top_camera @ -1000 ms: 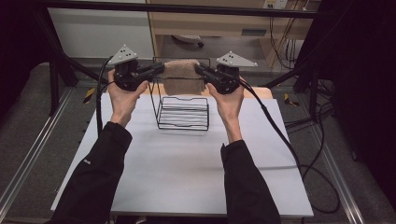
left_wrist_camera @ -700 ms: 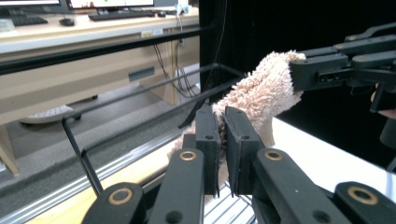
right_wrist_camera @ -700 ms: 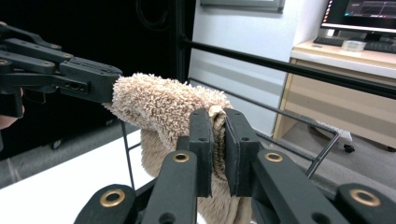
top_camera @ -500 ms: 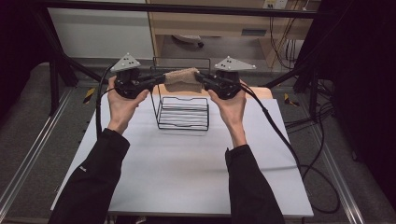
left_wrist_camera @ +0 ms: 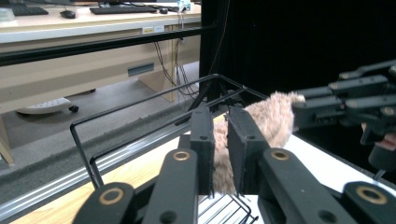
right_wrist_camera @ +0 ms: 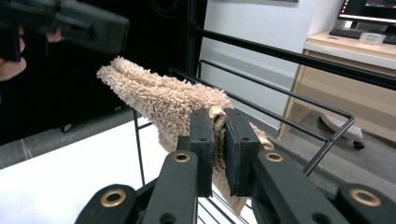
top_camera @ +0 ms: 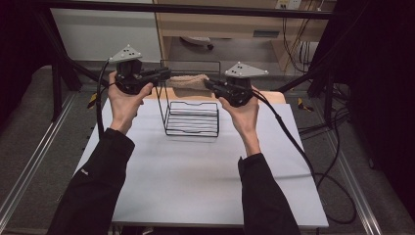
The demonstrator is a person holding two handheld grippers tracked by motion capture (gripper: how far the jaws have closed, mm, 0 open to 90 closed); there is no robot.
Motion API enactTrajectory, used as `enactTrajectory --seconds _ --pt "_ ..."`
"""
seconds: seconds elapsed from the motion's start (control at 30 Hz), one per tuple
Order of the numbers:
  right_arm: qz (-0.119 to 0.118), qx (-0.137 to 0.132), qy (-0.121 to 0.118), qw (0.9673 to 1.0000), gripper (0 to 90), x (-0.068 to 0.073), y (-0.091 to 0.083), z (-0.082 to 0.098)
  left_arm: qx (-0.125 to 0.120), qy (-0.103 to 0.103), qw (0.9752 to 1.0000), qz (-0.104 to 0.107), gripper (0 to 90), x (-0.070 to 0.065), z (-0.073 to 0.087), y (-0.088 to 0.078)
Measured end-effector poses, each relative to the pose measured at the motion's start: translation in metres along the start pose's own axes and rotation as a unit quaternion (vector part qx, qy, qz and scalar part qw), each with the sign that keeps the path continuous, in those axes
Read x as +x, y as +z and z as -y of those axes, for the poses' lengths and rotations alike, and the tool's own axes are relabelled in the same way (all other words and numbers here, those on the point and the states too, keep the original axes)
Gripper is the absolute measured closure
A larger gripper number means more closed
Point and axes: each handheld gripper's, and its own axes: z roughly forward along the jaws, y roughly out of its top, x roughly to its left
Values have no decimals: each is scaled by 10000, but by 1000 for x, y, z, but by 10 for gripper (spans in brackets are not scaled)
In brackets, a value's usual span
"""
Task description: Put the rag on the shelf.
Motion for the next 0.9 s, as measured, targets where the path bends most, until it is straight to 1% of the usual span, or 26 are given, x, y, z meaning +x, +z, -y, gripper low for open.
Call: enactTrajectory --seconds 0.1,0.17,0.27,0.4,0.47,0.77,0.9 --pt "-17 4 -1 10000 828 0 0 1 164 -79 9998 72 861 0 -1 5" --pt "-26 15 0 10000 827 0 0 1 308 -69 9994 127 890 -1 2 8" --pt "-46 56 -43 10000 818 0 0 2 494 -30 9986 179 898 -3 8 12" --pt "-55 127 -76 9999 796 2 0 3 625 15 9977 244 898 -4 16 14" --pt "-68 161 -104 9998 785 3 0 4 659 54 9975 232 898 -4 19 15" --pt "-88 245 -211 9994 715 6 -5 4 682 107 9974 193 899 -4 27 17" --pt "-74 179 -189 9996 663 6 -9 2 702 176 9973 137 899 -5 29 18"
